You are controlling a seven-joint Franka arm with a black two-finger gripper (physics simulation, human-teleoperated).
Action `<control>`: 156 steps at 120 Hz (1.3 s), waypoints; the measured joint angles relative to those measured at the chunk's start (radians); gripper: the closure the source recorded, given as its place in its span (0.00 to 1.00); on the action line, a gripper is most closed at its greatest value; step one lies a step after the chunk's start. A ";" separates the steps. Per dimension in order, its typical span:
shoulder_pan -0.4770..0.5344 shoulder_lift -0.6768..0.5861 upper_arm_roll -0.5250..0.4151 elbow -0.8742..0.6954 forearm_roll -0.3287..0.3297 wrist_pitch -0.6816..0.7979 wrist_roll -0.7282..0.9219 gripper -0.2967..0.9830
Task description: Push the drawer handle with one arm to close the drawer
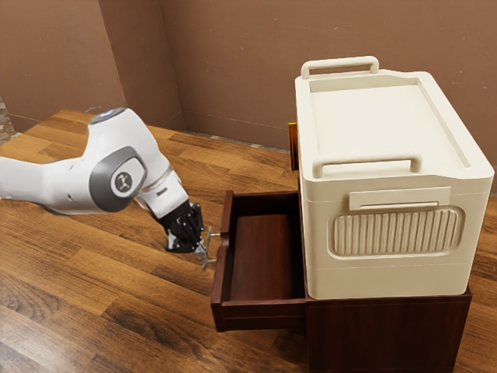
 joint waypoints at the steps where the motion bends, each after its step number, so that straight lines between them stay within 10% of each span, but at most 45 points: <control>1: -0.002 0.001 0.000 0.001 0.000 0.000 -0.001 0.84; 156: -0.124 0.268 -0.004 0.278 -0.064 0.002 -0.082 0.84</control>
